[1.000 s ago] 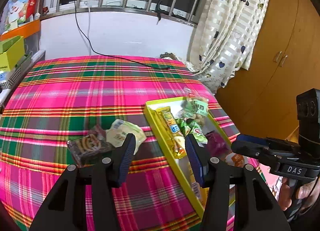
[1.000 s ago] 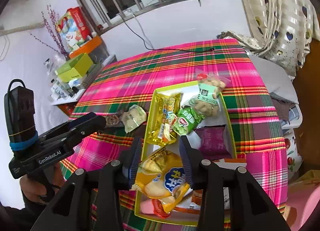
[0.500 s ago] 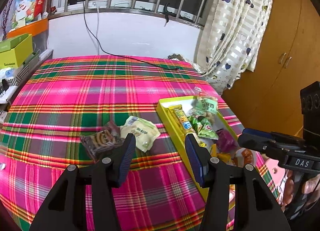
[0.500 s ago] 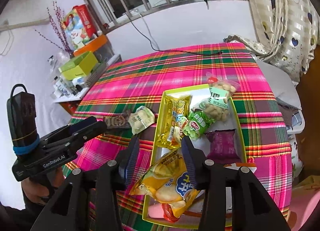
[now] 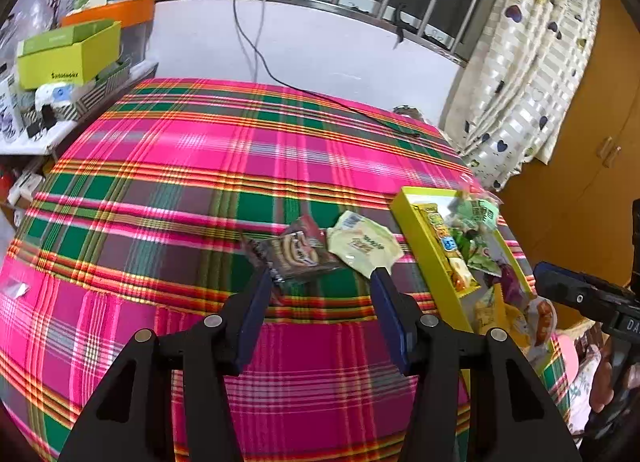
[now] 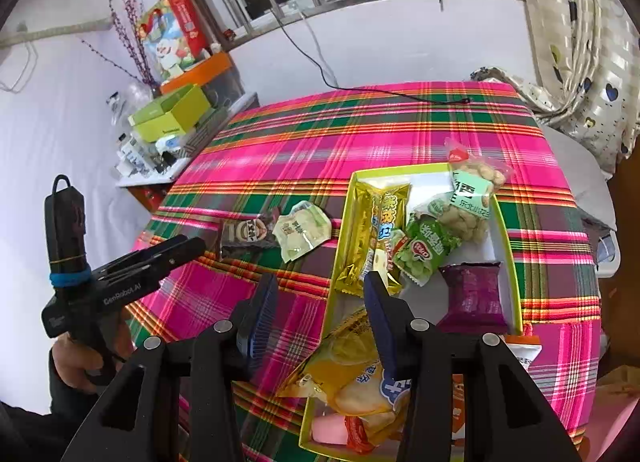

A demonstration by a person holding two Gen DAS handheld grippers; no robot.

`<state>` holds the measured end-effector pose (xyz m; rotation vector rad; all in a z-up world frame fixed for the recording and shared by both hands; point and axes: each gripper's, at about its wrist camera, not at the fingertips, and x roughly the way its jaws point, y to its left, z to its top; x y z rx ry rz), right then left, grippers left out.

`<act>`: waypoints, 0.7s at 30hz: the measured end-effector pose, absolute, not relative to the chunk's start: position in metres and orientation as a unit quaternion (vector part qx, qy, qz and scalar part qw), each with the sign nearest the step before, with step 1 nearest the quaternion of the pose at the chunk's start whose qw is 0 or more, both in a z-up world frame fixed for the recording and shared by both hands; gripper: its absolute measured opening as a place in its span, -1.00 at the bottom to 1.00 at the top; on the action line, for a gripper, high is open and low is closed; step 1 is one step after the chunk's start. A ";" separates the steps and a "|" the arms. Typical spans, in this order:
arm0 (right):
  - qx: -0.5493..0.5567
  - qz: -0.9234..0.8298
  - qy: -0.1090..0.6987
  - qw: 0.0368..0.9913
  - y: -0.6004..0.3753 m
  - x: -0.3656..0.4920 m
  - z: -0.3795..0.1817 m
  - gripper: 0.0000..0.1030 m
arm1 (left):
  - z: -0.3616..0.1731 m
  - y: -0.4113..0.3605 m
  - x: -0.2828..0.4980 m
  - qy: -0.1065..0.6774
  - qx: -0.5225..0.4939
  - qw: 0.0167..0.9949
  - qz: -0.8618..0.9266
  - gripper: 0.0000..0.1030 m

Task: Organize snacks
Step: 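Move both tools from the box toward the brown packet and cream bag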

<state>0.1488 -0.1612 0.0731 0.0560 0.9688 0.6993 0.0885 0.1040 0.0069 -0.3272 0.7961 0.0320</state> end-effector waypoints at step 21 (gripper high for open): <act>0.008 0.330 0.462 0.823 -0.150 0.156 0.070 -0.15 | -0.019 0.130 0.129 0.404 -0.188 0.894 0.040 0.02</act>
